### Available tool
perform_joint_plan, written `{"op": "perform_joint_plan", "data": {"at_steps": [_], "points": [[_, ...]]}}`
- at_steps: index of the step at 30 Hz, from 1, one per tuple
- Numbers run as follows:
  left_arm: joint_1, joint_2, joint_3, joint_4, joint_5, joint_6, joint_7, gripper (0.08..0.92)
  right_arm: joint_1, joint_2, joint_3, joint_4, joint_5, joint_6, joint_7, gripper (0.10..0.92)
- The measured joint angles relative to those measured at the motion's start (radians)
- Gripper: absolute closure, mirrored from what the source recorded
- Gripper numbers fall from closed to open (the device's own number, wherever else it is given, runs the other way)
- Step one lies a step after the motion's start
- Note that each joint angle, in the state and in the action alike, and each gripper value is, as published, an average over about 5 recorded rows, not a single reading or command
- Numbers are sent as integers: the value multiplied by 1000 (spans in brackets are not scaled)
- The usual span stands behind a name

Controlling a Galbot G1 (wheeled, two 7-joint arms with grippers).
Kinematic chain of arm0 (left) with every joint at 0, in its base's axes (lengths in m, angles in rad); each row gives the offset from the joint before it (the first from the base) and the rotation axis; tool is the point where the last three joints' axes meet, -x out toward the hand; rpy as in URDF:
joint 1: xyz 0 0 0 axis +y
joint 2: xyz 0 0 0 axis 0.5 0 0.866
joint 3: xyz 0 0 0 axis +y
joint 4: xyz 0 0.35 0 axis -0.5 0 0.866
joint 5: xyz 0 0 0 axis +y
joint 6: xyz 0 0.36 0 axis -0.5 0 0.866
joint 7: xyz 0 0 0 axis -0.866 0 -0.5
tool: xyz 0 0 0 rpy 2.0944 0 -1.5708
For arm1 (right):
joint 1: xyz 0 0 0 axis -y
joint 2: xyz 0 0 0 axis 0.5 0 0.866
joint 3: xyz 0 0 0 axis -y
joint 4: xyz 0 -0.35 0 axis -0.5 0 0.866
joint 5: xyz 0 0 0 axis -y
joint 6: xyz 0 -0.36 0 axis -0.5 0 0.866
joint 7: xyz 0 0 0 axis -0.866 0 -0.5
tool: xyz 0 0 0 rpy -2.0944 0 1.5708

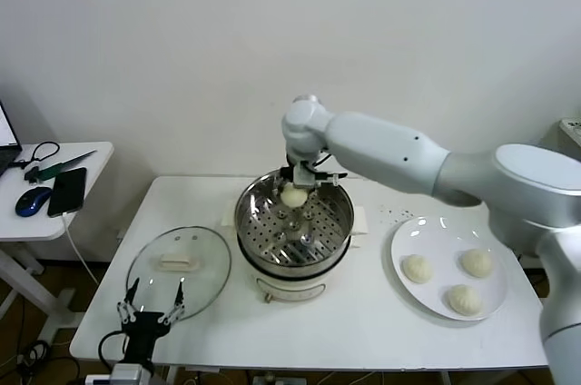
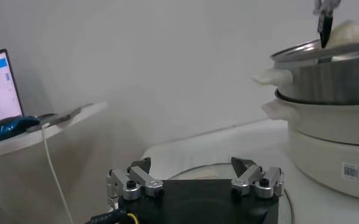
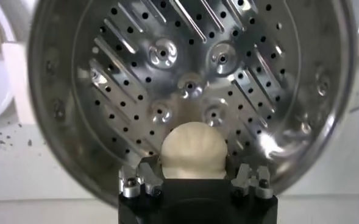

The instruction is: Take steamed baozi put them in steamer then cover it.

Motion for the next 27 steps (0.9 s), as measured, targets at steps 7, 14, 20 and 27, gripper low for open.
{"op": "perform_joint_plan", "data": {"at_steps": [7,14,20,27], "points": [[4,1,-1,-4,-1,-1,0,177,-31,10,7,-17,-26,-3,1,298],[10,2,-1,-4,-2,-3,0,177,-31,6,21,-10,-26,-6,-7,207],[12,3,-2,-9,-1,-2,0,177,1,-22,20,27,9,-12,-27,203],[23,12,-6,-15,-2,-4,0,177,99,-123,-19,115,146,-74,-18,203]]}}
